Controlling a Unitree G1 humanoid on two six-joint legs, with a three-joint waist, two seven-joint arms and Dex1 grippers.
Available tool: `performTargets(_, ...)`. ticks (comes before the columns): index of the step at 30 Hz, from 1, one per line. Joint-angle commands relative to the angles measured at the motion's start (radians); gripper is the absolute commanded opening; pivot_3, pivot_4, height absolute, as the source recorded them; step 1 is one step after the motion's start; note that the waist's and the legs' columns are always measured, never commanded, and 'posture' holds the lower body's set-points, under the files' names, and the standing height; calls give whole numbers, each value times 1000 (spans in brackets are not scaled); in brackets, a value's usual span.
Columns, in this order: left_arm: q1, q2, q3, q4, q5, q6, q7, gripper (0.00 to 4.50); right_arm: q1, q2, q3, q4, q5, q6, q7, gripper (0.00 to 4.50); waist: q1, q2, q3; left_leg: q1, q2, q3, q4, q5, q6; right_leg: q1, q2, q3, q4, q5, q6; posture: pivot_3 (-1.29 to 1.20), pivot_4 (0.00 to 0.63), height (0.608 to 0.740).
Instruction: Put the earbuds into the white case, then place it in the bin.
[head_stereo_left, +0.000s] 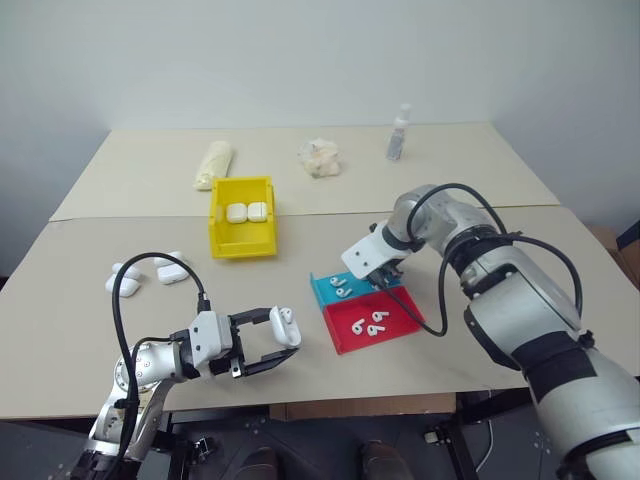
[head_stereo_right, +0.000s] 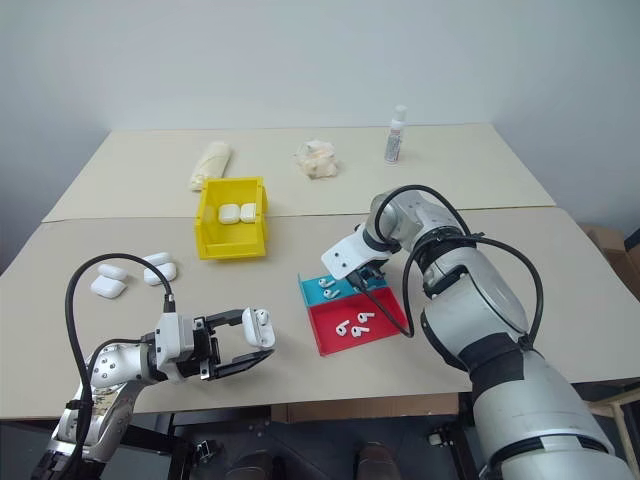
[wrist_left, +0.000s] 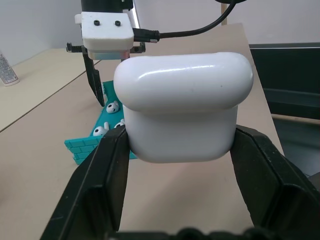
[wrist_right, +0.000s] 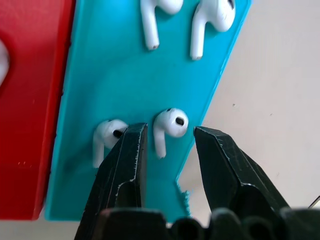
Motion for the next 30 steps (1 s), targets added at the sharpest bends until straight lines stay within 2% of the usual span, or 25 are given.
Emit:
performTargets(1, 9, 6, 5, -43, -4, -14, 11, 2757, -8, -1, -17, 1, -2, -11, -15, 1854, 0, 0, 0, 0, 0, 0, 0, 0, 0, 0, 0, 0, 0, 0, 0, 0, 150, 740)
performTargets(24, 15, 13, 5, -47, 1, -15, 23, 2757, 8, 0, -6, 23, -25, -23, -35, 1854, 0, 0, 0, 1, 0, 0, -1, 0, 0, 1, 0, 0, 0, 0, 0, 0, 150, 740)
performTargets(30, 18, 13, 5, -50, 3, -13, 29, 2757, 14, 0, 0, 27, -48, -21, -85, 1854, 0, 0, 0, 2, 0, 0, -1, 0, 0, 1, 0, 0, 0, 0, 0, 0, 150, 740)
